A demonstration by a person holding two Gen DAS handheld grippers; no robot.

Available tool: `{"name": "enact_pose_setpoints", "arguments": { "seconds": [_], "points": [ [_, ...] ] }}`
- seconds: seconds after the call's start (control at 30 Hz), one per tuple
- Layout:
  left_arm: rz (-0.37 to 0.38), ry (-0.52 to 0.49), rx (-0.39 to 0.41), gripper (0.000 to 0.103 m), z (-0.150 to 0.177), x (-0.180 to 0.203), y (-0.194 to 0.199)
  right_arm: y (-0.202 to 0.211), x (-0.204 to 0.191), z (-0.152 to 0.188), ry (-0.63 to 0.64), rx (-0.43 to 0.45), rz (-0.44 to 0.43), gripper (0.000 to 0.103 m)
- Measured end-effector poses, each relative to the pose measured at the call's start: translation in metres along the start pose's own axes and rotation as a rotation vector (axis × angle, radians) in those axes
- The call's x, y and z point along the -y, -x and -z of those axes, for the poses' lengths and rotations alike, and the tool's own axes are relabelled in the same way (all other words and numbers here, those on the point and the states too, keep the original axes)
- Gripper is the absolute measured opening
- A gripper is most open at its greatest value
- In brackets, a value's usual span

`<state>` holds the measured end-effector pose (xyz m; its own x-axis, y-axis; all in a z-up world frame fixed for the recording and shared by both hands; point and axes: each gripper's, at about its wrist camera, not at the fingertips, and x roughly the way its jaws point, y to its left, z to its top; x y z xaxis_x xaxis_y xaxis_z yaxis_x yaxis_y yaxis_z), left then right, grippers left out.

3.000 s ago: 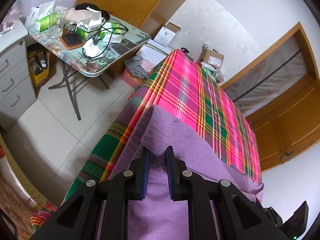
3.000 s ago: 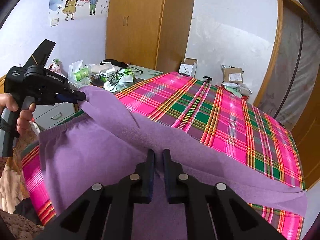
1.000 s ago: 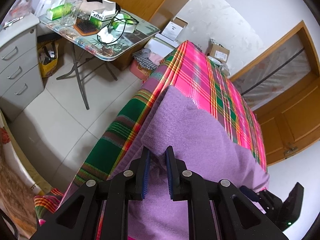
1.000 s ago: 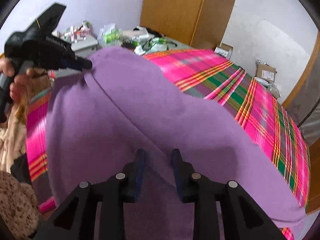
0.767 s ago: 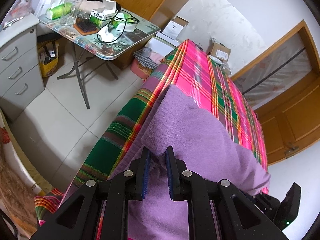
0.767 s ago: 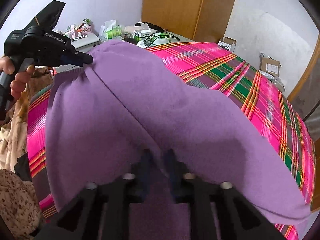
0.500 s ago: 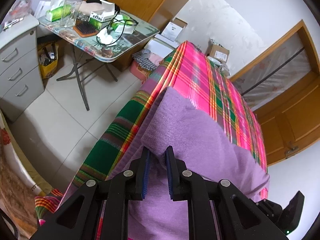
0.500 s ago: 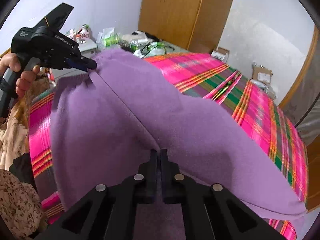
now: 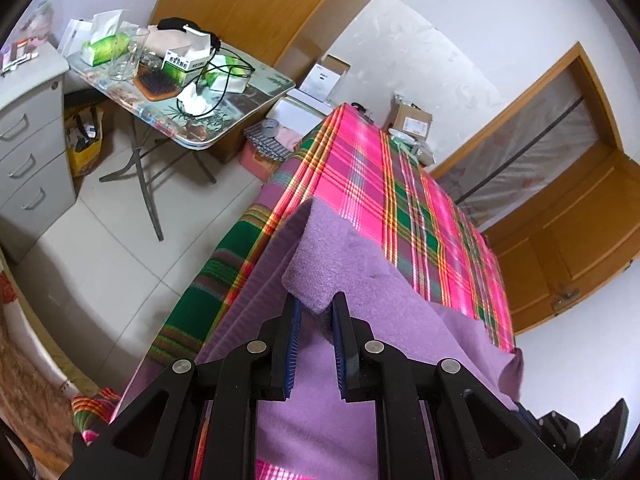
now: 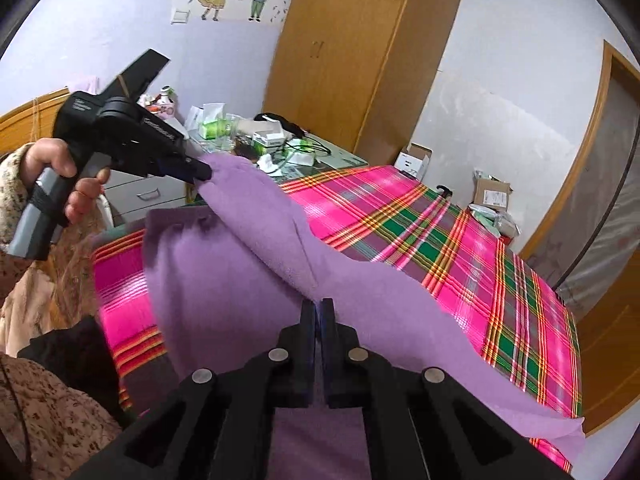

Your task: Fold clothes

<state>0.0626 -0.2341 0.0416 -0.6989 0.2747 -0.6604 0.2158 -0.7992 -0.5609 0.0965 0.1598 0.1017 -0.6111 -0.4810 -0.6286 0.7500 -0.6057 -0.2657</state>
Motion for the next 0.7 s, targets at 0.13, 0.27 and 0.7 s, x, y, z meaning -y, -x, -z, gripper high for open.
{"name": "enact_pose_setpoints", "arguments": {
  "seconds": [0.13, 0.27, 0.7],
  "points": [
    [0.0, -0.006, -0.007, 0.016, 0.009, -0.005, 0.008, 0.004, -0.012, 0.009, -0.001, -0.022, -0.013, 0.002],
    [-0.008, -0.01, -0.016, 0.016, 0.021, -0.011, 0.013, 0.005, -0.027, 0.023, -0.006, -0.05, -0.026, 0.002],
    [-0.046, 0.023, -0.079, 0.016, 0.05, -0.037, 0.003, -0.012, -0.048, 0.054, -0.047, -0.127, -0.09, 0.002]
  ]
}}
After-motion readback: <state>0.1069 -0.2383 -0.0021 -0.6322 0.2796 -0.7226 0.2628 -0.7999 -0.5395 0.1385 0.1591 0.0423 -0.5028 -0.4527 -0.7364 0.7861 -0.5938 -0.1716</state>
